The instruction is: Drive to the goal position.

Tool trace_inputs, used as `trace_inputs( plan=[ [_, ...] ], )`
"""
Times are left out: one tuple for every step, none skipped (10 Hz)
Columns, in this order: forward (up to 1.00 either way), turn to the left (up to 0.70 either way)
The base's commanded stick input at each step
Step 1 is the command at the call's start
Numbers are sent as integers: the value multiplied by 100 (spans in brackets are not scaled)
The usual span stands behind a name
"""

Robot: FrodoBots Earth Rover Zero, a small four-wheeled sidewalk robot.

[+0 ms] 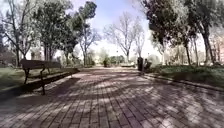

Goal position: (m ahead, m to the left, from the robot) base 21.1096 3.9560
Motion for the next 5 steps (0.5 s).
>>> trace_inputs(
  plan=[
    [70,0],
    [70,0],
    [70,0],
    [70,0],
    [70,0]
  ],
)
